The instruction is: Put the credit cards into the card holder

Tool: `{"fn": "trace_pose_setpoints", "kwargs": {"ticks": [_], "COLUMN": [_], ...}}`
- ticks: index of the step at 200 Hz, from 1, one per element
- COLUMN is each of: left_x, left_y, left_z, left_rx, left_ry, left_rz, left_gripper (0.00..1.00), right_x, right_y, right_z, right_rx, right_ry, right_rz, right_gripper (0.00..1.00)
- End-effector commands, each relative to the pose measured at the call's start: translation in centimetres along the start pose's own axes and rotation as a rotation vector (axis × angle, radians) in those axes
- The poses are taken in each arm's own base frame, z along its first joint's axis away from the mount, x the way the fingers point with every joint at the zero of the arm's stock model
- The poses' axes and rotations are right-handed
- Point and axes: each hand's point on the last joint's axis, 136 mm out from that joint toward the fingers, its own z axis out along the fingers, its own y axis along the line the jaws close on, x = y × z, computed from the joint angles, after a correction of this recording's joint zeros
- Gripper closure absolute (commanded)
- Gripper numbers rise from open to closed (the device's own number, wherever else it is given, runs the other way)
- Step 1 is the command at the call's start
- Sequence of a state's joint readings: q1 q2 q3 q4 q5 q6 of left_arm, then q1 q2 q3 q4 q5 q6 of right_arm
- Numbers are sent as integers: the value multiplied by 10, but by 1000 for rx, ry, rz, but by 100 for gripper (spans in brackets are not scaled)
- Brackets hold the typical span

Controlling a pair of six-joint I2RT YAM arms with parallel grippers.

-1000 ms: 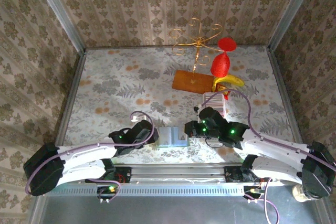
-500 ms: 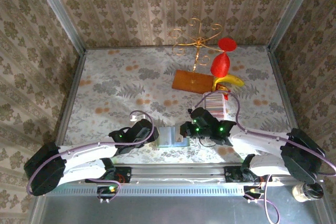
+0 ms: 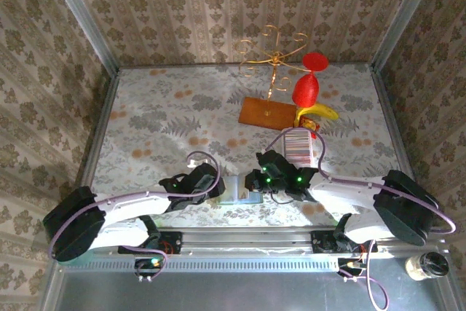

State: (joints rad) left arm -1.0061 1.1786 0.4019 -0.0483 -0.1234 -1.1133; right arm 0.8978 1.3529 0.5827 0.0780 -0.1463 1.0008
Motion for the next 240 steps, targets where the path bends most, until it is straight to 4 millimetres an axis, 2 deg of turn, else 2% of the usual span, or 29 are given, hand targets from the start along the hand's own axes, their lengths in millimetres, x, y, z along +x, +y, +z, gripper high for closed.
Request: {"fn": "trace_pose_setpoints", "kwargs": {"ticks": [1, 43, 47, 77, 220, 225, 240], "left_x": [-3, 0, 0, 1, 7, 7, 7], "left_y": [-9, -4, -4, -3, -3, -3, -2], "left_z": [0, 2, 2, 2, 5, 5, 5], "left_rx": [21, 7, 5, 3, -8, -9, -12], "left_ry": [4, 12, 14, 16, 31, 32, 30], "left_rz": [17, 11, 11, 13, 21, 24, 24], "left_gripper": [66, 67, 68, 69, 74, 74, 74], "right_x": [-4, -4, -1, 2, 7, 3, 2], "right_y": [9, 9, 2, -3, -19, -12, -11], "right_z": [3, 6, 12, 14, 11, 6, 3], "right_rx": [-28, -30, -8, 11, 53, 28, 24], "right_ry": [-15, -17, -3, 0, -10, -24, -30], "right_rz": [17, 25, 31, 30, 49, 48, 48], "right_gripper": [100, 100, 100, 100, 100, 100, 100]}}
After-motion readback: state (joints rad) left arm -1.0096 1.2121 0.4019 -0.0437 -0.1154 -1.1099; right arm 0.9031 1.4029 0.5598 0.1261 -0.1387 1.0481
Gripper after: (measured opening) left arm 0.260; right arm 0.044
